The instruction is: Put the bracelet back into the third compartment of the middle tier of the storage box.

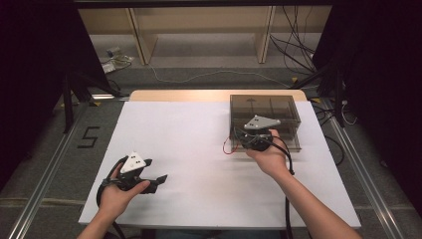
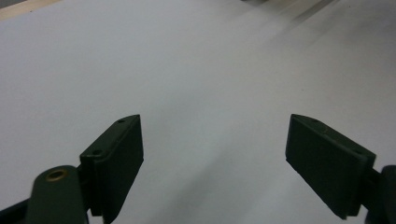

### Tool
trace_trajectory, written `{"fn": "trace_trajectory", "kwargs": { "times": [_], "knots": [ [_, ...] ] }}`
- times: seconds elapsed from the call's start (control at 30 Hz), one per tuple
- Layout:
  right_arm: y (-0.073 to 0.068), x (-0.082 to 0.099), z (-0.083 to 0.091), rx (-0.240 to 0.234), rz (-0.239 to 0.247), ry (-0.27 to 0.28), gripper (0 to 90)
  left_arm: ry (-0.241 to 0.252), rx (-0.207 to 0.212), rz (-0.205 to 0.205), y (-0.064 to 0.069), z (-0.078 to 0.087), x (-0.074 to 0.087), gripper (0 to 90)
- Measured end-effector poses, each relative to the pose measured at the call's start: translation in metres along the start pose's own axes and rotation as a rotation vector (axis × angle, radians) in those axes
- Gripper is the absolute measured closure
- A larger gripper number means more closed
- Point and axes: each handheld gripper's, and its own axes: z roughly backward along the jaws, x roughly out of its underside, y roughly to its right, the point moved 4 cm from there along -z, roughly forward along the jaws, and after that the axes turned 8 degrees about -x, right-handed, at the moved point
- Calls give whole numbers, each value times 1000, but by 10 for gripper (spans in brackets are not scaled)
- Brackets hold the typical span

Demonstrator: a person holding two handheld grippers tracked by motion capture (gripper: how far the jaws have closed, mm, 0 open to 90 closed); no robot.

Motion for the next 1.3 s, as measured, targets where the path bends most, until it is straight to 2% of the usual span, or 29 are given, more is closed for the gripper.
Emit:
{"fn": "trace_trajectory", "kwargs": {
  "times": [1.3],
  "knots": [
    [10, 4, 10, 26, -11, 4, 888, -1, -1, 2, 1, 0, 0, 192]
  ]
}}
